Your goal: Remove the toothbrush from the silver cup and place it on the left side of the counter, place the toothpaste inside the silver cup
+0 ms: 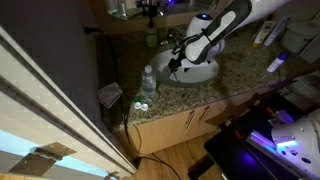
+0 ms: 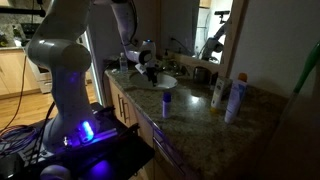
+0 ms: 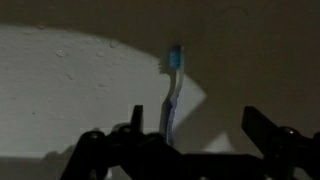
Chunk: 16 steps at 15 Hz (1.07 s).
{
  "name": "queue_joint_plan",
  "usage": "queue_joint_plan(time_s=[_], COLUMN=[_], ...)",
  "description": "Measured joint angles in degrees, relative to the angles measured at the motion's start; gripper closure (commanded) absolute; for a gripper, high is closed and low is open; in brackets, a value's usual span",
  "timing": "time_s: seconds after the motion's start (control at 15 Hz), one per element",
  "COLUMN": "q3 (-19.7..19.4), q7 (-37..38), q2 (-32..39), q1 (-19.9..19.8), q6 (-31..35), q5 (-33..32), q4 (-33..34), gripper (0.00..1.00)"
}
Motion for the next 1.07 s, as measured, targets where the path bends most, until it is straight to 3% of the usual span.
queue_joint_plan(time_s=[0.6,1.07], q3=[-2.44,-4.08], q7=[2.95,3.13], q2=[1.07,7.65], q1=[2.11,4.01], q6=[-0.08,2.89], q5=[-0.89,-1.47], q4=[0.09,5.0], gripper=[0.0,0.0])
